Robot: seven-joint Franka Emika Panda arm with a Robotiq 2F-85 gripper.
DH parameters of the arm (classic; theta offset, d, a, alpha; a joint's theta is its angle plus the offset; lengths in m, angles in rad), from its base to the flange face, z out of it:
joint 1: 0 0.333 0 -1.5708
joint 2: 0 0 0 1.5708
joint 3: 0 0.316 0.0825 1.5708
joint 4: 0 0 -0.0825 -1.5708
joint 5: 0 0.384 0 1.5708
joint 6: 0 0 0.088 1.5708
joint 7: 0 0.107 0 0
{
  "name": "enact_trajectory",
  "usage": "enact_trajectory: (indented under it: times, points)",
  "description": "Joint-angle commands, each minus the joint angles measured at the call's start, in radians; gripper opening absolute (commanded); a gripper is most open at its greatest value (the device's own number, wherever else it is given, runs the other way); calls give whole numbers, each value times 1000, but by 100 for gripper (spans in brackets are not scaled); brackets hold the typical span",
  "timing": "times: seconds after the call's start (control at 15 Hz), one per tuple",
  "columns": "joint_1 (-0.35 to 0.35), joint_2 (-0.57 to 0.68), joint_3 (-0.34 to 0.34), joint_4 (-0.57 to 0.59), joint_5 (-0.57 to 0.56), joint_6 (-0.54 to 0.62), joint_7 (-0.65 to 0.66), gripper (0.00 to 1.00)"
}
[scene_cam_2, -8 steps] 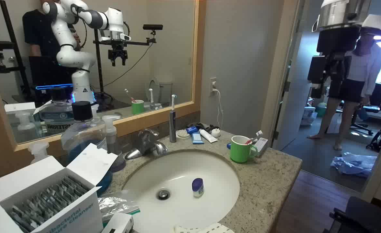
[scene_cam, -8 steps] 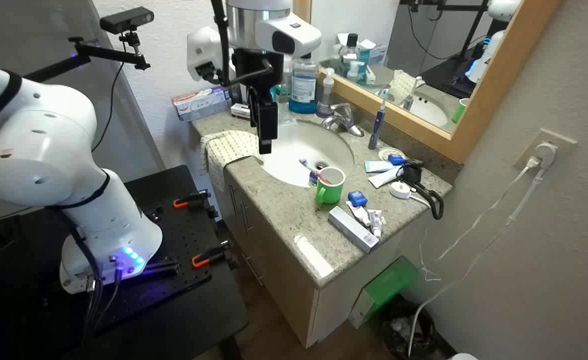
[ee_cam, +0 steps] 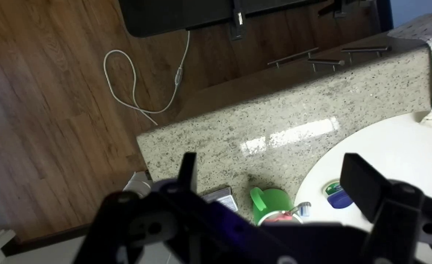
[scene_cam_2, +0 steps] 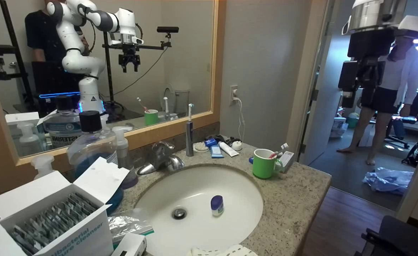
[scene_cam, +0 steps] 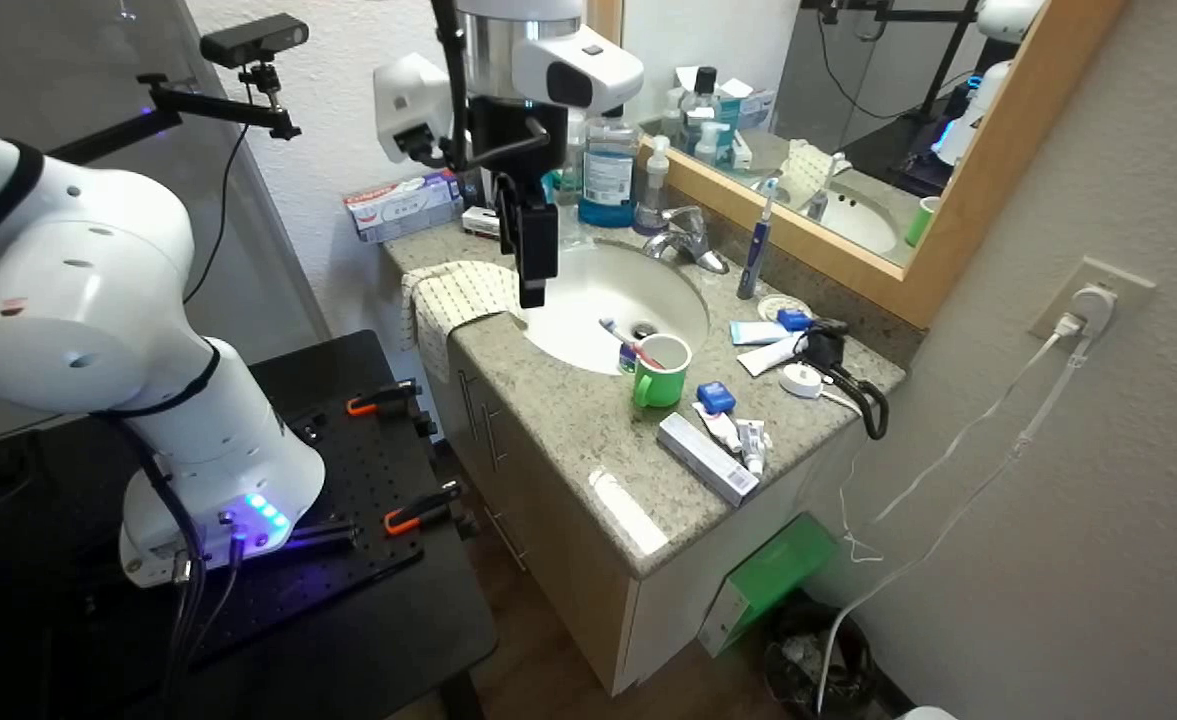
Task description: Put the mug in the sink
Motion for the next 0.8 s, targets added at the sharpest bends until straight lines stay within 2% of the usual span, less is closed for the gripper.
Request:
enact_trajectory:
  times: [0.0,0.4,0.73]
  points:
    - [14,5,-4,8,-40,0,-81,100]
    - [47,71,-5,21,-134,44,-223,100]
    - [51,72,-3,9,-147,38,-207,100]
